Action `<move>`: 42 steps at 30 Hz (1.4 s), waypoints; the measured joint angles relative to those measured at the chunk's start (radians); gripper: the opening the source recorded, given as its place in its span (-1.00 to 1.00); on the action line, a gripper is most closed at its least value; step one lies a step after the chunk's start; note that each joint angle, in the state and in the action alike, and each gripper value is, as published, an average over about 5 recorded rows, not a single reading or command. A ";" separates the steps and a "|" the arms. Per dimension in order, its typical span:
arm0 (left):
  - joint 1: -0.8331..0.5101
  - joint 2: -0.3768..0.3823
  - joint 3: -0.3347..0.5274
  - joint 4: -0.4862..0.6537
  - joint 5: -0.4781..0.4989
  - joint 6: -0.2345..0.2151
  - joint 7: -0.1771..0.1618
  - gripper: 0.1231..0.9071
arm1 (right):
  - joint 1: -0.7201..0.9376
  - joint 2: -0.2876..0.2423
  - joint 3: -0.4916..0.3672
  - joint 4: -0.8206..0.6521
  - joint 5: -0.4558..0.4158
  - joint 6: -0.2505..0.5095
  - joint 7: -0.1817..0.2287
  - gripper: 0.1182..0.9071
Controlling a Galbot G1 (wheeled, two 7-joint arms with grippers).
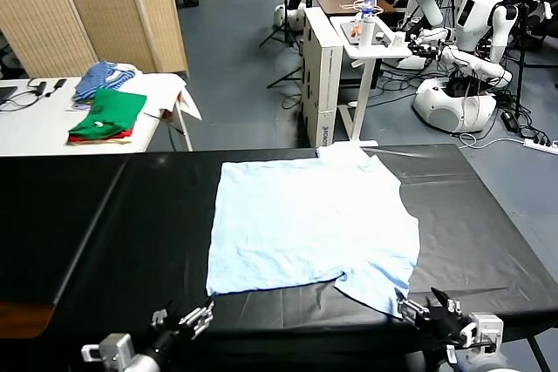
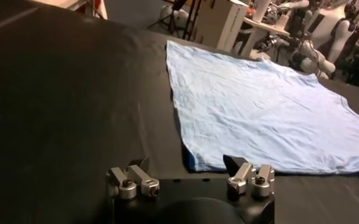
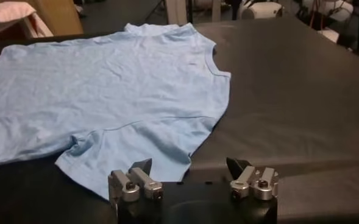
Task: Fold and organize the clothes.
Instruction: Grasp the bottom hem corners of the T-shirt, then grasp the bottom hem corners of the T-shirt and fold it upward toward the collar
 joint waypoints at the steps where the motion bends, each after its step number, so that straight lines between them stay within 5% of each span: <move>1: -0.004 -0.004 0.004 0.004 0.004 0.000 0.001 0.75 | 0.001 0.002 -0.003 -0.002 -0.003 0.000 -0.002 0.76; 5: -0.020 -0.019 0.021 0.020 0.022 -0.004 0.006 0.52 | 0.003 0.008 -0.013 -0.010 -0.020 0.006 -0.009 0.42; 8: -0.027 -0.027 0.033 0.028 0.035 -0.010 0.014 0.28 | 0.003 0.010 -0.017 -0.013 -0.029 0.012 -0.011 -0.02; 15: -0.033 -0.040 0.050 0.034 0.052 -0.016 0.021 -0.68 | -0.001 0.011 -0.024 -0.011 -0.044 0.031 -0.010 -0.89; 19: -0.029 -0.041 0.054 0.034 0.062 -0.019 0.026 -0.94 | -0.018 0.009 -0.020 0.005 -0.047 0.039 -0.006 -0.95; 32: 0.024 -0.036 0.032 -0.006 0.153 -0.041 0.007 -0.94 | -0.129 -0.015 -0.012 0.146 -0.048 -0.018 0.048 -0.95; 42: 0.142 0.002 -0.033 -0.098 0.175 -0.045 0.000 -0.94 | -0.164 -0.035 -0.006 0.186 -0.024 0.018 0.019 -0.95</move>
